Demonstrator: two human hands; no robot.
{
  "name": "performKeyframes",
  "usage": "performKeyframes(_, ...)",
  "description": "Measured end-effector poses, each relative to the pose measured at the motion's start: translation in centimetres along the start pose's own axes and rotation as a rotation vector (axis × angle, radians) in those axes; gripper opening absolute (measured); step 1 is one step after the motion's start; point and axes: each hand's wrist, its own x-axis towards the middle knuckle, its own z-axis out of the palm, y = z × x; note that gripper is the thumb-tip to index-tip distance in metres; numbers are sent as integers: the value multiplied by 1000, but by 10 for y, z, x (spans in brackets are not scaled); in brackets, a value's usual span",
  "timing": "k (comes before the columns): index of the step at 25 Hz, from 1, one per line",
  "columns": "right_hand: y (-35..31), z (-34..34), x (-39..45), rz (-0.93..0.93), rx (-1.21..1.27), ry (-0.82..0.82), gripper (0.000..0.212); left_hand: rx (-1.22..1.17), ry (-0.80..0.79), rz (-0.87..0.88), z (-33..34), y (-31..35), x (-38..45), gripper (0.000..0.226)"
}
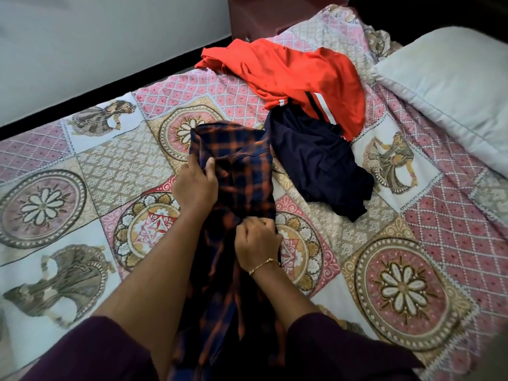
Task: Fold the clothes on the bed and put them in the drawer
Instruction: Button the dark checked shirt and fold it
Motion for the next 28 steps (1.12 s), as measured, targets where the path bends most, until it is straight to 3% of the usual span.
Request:
performKeyframes(4,-1,-3,-2,49,198,64,62,-133,-156,-273,-20,-42,-11,60)
performKeyframes(8,6,9,-19,-82,-1,-38,59,-159,-499,-256,-43,-104,-57,77)
performKeyframes(12,6,18,-30,-156,-133,-32,56,-263,-645,-299,-74,-130,-93,66)
performKeyframes(15,12,28,-47,-147,-199,-12,61,-289,-795,-365,-91,-145,-114,83)
performKeyframes(17,13,35,-61,-134,-257,-27,63,-249,-833,-378,-101,-150,-130,71)
performKeyframes(19,12,39,-70,-121,-299,-55,64,-329,-851,-413,-111,-146,-145,26)
performKeyframes(20,11,40,-74,-115,-293,-61,63,-395,-836,-424,-115,-147,-150,14)
performKeyframes(24,13,36,-81,-111,-381,-138,53,-854,-718,-565,-131,-157,-173,20)
performKeyframes(28,6,39,-89,-129,-476,-191,46,-1523,-495,-732,-159,-178,-177,54)
